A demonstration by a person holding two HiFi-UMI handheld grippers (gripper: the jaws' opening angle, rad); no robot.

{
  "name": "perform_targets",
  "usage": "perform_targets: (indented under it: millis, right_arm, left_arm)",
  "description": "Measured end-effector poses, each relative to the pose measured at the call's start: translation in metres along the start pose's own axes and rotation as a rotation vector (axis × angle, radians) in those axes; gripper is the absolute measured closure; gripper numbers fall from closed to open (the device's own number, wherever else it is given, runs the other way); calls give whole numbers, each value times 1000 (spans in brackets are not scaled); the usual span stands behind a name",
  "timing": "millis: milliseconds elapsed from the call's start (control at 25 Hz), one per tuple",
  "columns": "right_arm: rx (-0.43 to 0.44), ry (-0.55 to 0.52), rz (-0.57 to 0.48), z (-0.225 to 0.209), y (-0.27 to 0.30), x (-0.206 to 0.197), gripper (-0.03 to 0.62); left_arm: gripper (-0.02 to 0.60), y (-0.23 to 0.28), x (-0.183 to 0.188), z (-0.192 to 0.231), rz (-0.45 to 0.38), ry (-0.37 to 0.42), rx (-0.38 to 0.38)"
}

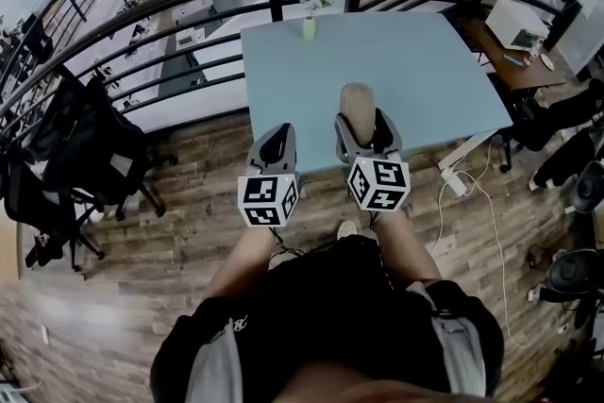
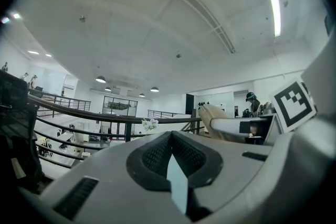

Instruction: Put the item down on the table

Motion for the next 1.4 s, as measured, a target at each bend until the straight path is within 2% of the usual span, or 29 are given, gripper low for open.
perform_targets:
  millis: [360, 680, 1120, 1400]
  right_arm:
    - [6, 4, -19, 0, 13, -1, 241]
    - [27, 4, -26, -17, 47, -6, 241]
    - [70, 7, -55, -63, 136, 8, 241]
    - [119, 13, -40, -98, 193, 12, 241]
  left_arm:
    - [568, 9, -2, 9, -5, 9, 6]
    - [568, 42, -1, 18, -13, 22, 26]
    - [568, 137, 17, 27, -14, 47, 46]
    - [568, 199, 23, 31, 1, 41, 94]
Point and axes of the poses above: the fingertips, and each gripper's own axes: y forward along the fingers, z to its left, x out of its top, the point moved 3 cm from there along -y, backward along the fingers, and after that the axes turned 6 degrees about -y, right-handed, at the moved point
